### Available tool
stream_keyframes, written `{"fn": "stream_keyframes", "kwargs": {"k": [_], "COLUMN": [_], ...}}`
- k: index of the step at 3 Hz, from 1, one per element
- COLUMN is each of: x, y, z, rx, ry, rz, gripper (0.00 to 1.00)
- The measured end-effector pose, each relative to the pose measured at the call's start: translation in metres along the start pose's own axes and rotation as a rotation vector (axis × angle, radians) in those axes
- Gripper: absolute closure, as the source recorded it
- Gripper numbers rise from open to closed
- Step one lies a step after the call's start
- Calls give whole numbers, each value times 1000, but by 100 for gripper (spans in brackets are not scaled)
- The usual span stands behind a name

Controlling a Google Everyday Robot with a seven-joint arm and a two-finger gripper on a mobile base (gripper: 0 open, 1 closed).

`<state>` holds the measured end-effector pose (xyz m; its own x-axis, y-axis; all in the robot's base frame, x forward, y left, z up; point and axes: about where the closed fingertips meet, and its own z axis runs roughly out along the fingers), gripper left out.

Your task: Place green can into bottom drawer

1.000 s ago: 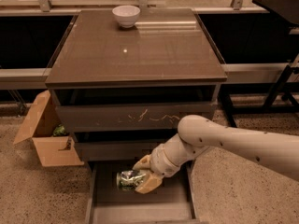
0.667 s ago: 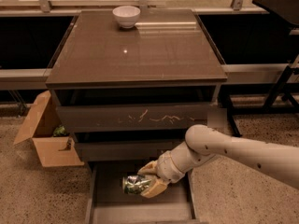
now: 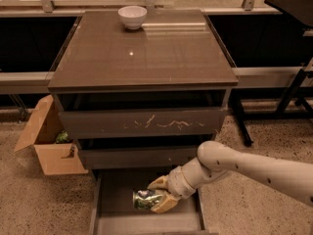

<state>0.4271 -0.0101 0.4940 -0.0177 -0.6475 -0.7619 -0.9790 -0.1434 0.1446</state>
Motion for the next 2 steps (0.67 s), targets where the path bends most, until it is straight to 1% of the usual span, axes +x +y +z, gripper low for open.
{"fn": "stream_keyframes", "kwargs": {"k": [1, 2], "x": [45, 100], "y": [-7, -15], "z": [1, -2], "rx": [56, 119], "ry": [26, 29], "rz": [78, 140], "gripper": [100, 100]}}
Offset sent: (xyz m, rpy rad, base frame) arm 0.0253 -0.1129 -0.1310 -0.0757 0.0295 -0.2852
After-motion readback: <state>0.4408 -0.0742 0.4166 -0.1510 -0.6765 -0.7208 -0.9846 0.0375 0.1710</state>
